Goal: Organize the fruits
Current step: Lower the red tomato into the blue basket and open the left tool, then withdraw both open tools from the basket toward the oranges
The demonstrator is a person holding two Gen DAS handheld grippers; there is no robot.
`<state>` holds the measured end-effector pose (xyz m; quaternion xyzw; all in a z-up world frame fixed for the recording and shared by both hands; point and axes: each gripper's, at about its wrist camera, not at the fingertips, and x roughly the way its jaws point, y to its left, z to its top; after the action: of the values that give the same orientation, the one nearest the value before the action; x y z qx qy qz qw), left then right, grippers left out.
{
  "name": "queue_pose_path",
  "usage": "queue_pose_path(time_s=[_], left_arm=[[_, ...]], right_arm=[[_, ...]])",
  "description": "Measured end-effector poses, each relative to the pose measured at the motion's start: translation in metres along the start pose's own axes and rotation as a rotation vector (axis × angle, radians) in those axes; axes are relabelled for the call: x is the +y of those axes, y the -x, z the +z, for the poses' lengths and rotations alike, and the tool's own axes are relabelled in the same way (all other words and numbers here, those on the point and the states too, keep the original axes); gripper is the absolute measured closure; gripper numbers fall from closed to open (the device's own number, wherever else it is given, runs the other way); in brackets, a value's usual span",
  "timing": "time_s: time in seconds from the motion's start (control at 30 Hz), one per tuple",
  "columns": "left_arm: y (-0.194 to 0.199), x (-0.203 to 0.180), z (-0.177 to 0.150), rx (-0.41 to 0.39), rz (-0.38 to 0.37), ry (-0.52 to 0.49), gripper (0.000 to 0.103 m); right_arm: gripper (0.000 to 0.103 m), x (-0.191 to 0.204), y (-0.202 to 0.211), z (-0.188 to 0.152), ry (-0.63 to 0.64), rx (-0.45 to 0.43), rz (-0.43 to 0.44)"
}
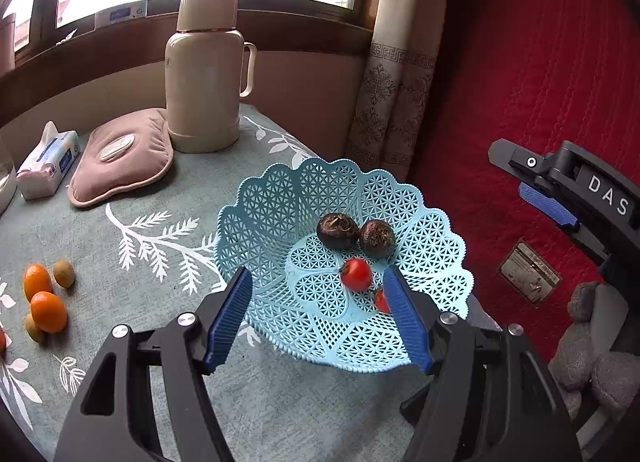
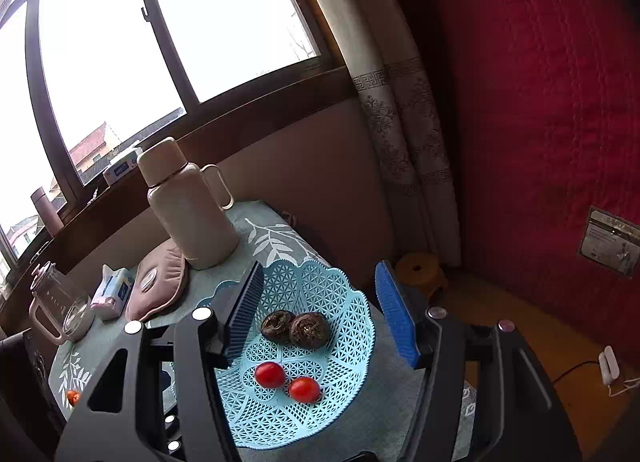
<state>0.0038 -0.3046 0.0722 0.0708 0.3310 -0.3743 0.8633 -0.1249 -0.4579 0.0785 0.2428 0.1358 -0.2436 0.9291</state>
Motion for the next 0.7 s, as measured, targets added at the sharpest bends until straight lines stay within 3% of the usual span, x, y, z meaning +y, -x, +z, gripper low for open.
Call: queue_pose_path(time_s=[0.07,0.2,0.7], left_arm=[[0.004,0.004,0.001,-0.015,0.020,0.006,0.018],[0.009,0.015,0.001,-0.030,0.081,0.026,0.012],[0.031,0.030,0.000,-0.056,0.168,0.069,0.011]], right_arm=[[0.038,0.000,-0.001,-0.001,-0.003,0.002,0.000],[0.032,0.001,0.001,-0.002,-0.010,-0.009,0.007],[0.024,-0.001,0.017,0.003,-0.040,-0.043,0.057]])
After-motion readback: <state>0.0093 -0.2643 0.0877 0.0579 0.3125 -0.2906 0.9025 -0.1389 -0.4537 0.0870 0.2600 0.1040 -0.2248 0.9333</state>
